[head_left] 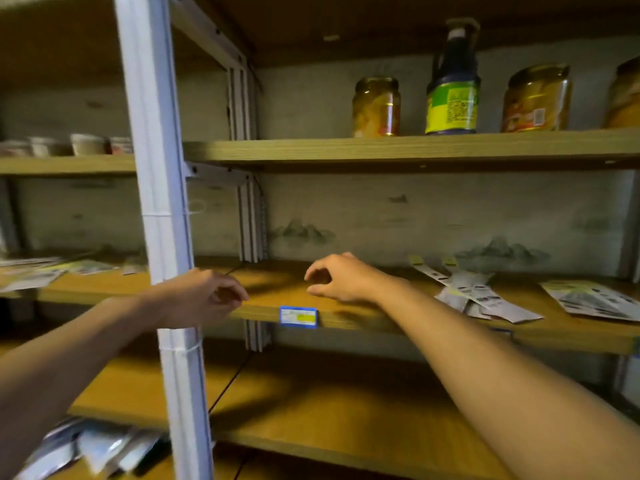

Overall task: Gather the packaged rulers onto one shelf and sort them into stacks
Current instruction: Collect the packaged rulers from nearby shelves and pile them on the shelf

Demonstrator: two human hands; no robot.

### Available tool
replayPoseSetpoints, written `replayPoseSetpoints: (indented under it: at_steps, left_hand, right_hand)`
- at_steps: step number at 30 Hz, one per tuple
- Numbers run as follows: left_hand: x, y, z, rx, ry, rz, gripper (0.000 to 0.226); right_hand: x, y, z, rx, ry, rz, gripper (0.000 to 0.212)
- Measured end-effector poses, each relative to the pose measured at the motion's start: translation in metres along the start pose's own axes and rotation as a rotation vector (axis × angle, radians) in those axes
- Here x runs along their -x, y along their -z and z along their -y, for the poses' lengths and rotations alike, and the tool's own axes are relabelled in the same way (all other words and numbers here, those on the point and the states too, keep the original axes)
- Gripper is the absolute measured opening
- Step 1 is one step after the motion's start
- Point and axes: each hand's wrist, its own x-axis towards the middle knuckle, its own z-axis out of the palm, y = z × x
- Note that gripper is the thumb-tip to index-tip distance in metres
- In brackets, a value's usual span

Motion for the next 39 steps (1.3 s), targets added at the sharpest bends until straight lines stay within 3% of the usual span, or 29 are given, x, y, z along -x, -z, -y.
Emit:
replayPoseSetpoints:
  at_steps: [7, 13, 18, 32, 39]
  left_hand:
    - [0.096, 0.018, 0.107, 0.155, 0.204, 0.028, 0.027]
    - [0.184, 0.046, 0.212, -0.046, 0.373, -0.012, 0.015]
    - [0.219, 0.069, 0.283, -0.079, 0.502, -0.092, 0.026]
    - [0.171, 0.087, 0.435, -0.217, 0.543, -0.074, 0.03]
    - [0.142, 0.095, 0.493, -0.215, 0.539, -0.097, 0.029]
  right_hand:
    - [-0.034, -0.057, 0.126, -0.139, 0.199, 0.142, 0.028]
    - [-0.078, -0.108, 0.221, -0.223, 0.318, 0.208, 0.035]
    - [-0.114, -0.135, 0.271, -0.209, 0.339, 0.195, 0.042]
    - [-0.299, -0.208, 0.338, -0.204, 0.337, 0.078, 0.037]
    - [-0.384, -0.24, 0.361, -0.295, 0.197, 0.025, 0.012]
